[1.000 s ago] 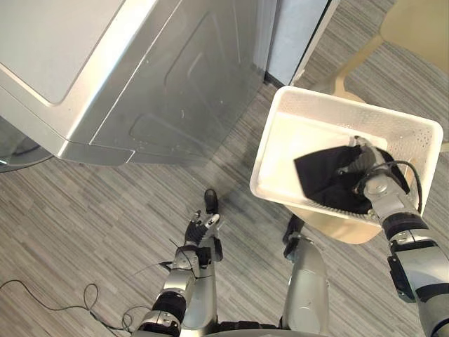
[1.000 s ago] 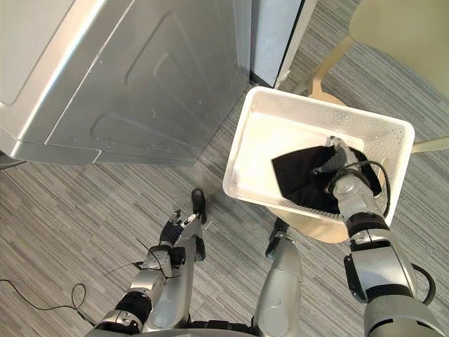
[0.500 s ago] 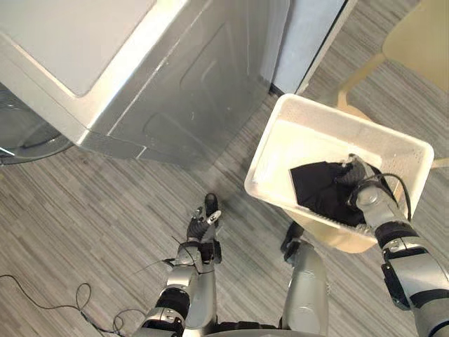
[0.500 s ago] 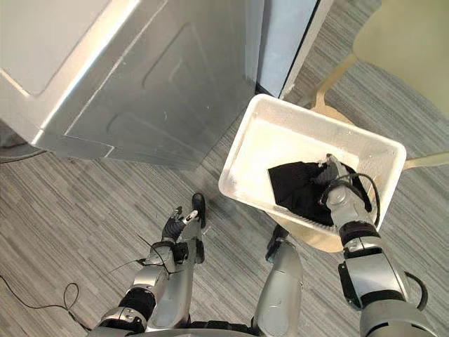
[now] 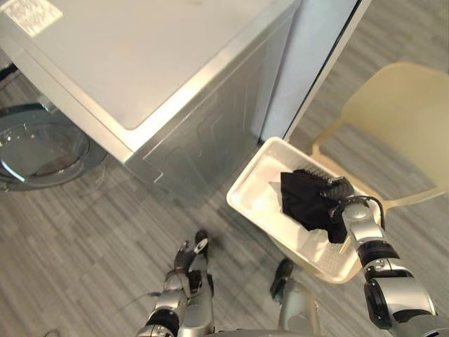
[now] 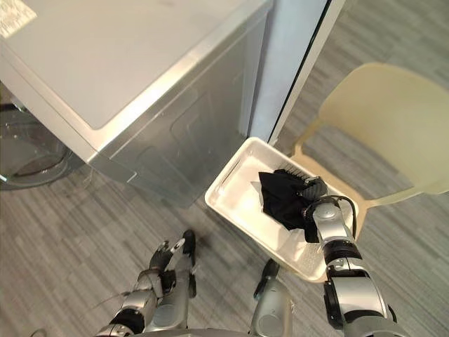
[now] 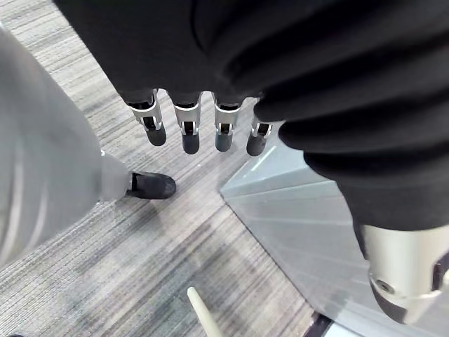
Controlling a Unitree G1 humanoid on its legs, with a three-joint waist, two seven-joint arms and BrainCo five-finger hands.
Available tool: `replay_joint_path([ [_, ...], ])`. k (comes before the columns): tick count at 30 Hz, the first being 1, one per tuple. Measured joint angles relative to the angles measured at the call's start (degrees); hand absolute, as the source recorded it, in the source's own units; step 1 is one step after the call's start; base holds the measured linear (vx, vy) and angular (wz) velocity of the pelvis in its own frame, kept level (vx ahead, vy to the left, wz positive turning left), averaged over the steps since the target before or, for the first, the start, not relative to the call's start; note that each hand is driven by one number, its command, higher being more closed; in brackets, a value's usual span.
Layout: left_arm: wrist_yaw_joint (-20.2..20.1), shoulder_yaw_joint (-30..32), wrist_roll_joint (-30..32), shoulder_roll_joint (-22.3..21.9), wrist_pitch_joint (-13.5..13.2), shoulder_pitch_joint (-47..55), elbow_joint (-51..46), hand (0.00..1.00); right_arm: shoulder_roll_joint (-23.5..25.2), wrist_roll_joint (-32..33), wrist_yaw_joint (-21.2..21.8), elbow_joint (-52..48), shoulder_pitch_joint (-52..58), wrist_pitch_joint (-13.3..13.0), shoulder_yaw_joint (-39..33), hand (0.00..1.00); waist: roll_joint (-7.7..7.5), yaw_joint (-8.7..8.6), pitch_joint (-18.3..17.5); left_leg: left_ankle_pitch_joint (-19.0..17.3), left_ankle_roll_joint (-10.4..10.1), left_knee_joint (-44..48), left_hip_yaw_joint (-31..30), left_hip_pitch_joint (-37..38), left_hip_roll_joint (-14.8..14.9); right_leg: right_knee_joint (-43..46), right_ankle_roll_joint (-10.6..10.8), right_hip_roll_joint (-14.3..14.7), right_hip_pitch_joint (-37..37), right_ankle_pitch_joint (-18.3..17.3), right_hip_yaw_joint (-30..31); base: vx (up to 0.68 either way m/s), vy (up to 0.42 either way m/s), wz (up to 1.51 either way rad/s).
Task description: Pick up the laundry basket with both hands and put the clothes into the washing machine.
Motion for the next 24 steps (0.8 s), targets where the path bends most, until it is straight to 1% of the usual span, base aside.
replay_joint_path([
  [1, -0.1, 0.6, 0.0, 0.6, 0.0, 1.2, 0.2, 0.0, -0.1, 0.0, -0.4, -2.1, 1.4, 0.0, -2.7, 1.0, -0.59, -0.07, -1.6, 0.0, 0.0, -0.3, 0.2, 1.0, 0.0, -1.3, 0.3, 0.2, 1.6, 0.2, -0.3, 0.13, -0.021, 0.03],
  [2, -0.1, 1.4, 0.0, 0.7, 0.0, 1.7, 0.1, 0.0, -0.1, 0.0, -0.5, -3.2, 2.1, 0.0, -3.9, 1.0, -0.84, -0.05, -2.2, 0.0, 0.0, -0.6, 0.3, 1.8, 0.0, -2.0, 0.5, 0.4, 2.6, 0.4, -0.4, 0.09, -0.009, 0.04],
  [4, -0.1, 4.3, -0.2, 1.2, 0.0, 4.5, -1.1, 0.0, -0.1, 0.4, -1.7, -9.7, 5.7, -0.2, -8.0, 1.0, -1.24, -0.24, -5.9, 0.0, -0.1, -1.2, 0.3, 3.3, -0.3, -5.3, 0.9, 0.9, 5.4, 1.4, -0.9, 0.09, 0.002, 0.03],
  [5, -0.1, 4.6, -0.4, 1.3, 0.1, 5.3, -2.2, 0.0, -0.1, 0.5, -1.8, -11.0, 6.3, -0.4, -8.9, 1.0, -1.21, -0.3, -6.7, 0.0, -0.1, -1.2, 0.3, 3.4, -0.6, -5.9, 1.0, 1.1, 5.8, 1.6, -1.1, 0.07, 0.012, 0.05],
  [8, -0.1, 6.4, -1.5, 1.5, 0.3, 8.5, -10.1, 0.0, -0.1, 0.7, -2.8, -15.3, 8.4, -0.5, -12.2, 1.0, -1.11, -0.4, -8.7, -0.1, -0.1, -1.2, 0.2, 4.2, -0.7, -8.5, 1.0, 1.8, 7.8, 2.9, -1.3, 0.0, 0.007, -0.01],
  [10, -0.1, 6.1, -3.3, 1.5, 0.4, 10.4, -19.1, 0.0, -0.1, 2.1, -2.9, -18.4, 9.2, -0.7, -13.8, 1.0, -0.87, -0.52, -9.2, -0.5, -0.3, -1.3, 0.2, 5.8, -0.6, -10.3, 1.0, 2.3, 9.7, 3.6, -0.9, -0.05, 0.021, -0.06],
  [11, -0.1, 5.6, -3.6, 1.5, 0.4, 11.1, -22.0, 0.0, -0.1, 2.5, -3.0, -19.5, 9.7, -0.7, -13.9, 1.0, -0.77, -0.58, -9.6, -0.5, -0.2, -1.4, 0.2, 5.9, -0.6, -10.9, 1.0, 2.5, 10.2, 4.0, -0.6, -0.09, 0.032, -0.08],
  [12, -0.1, 4.3, -4.0, 1.5, 0.4, 11.9, -26.5, 0.0, 0.0, 3.0, -3.0, -21.1, 10.1, -0.7, -13.9, 1.0, -0.78, -0.59, -10.4, -0.6, -0.3, -1.4, 0.4, 6.1, -0.5, -11.8, 0.9, 2.7, 10.2, 4.6, -0.1, -0.09, 0.035, -0.23],
  [13, -0.7, 0.9, -5.2, 1.9, 0.3, 12.9, -33.3, 0.0, 0.7, 4.2, -3.0, -24.4, 10.3, -0.7, -13.9, 1.0, -0.7, -0.8, -10.5, -1.1, -0.6, -1.7, 0.6, 7.3, -0.5, -13.1, 1.2, 3.0, 11.3, 5.2, 0.6, -0.11, 0.037, -0.27],
  [15, -1.5, -3.0, -6.5, 2.5, -0.5, 13.1, -38.1, 0.0, 1.7, 5.1, -3.0, -28.0, 10.5, -0.9, -13.8, 1.0, -0.54, -1.9, -11.2, -1.5, -0.5, -1.8, 0.9, 8.1, -0.6, -14.2, 1.3, 3.0, 12.2, 5.8, 1.1, -0.09, 0.033, -0.24],
  [16, -2.7, -6.3, -8.2, 2.6, -0.8, 12.7, -41.4, 0.0, 2.8, 5.2, -3.0, -31.7, 10.6, -1.1, -13.6, 1.0, -0.35, -2.42, -12.5, -1.7, -0.2, -1.8, 2.2, 8.7, -0.6, -14.9, 1.1, 3.0, 12.2, 6.3, 1.8, -0.05, 0.035, -0.3],
  [18, -3.0, -10.5, -8.9, 2.7, -0.9, 11.8, -44.8, 0.0, 3.5, 5.3, -3.0, -35.7, 10.6, -1.3, -13.1, 1.0, -0.11, -3.28, -13.2, -1.8, -0.1, -1.8, 3.0, 9.3, -0.7, -15.1, 1.2, 3.0, 12.3, 6.7, 3.2, -0.04, 0.028, -0.34],
  [19, -4.1, -14.8, -10.4, 2.8, -1.0, 9.9, -47.1, 0.0, 4.0, 5.2, -3.0, -38.5, 10.6, -2.2, -12.8, 1.0, 0.07, -3.33, -13.5, -1.8, -0.1, -1.8, 4.0, 10.3, -0.6, -15.2, 1.2, 3.0, 12.5, 6.8, 4.0, -0.04, 0.026, -0.31],
  [20, -5.3, -17.6, -12.0, 2.8, -1.2, 8.2, -48.1, 0.0, 4.0, 5.1, -3.1, -40.0, 10.5, -2.8, -12.1, 1.0, 0.3, -3.8, -14.0, -1.8, -0.1, -1.8, 4.4, 10.9, -0.6, -15.2, 1.1, 3.0, 12.7, 6.9, 4.6, -0.04, 0.022, -0.32],
  [22, -5.8, -20.8, -13.0, 2.7, -1.2, 6.3, -49.0, 0.0, 4.1, 5.1, -3.2, -41.7, 10.5, -3.0, -11.2, 1.0, 0.56, -4.67, -14.4, -1.8, 0.0, -1.8, 5.1, 11.5, -0.6, -15.2, 1.0, 3.1, 12.9, 7.0, 5.2, -0.02, 0.013, -0.2],
  [24, -6.7, -26.3, -16.6, 2.7, -1.2, 1.8, -50.9, 0.0, 4.3, 5.1, -3.8, -45.9, 10.5, -3.4, -8.1, 1.0, 1.48, -5.18, -15.0, -2.0, 0.0, -1.8, 6.8, 12.6, -0.5, -15.3, 0.9, 3.3, 12.7, 7.3, 7.3, -0.02, 0.012, -0.39],
])
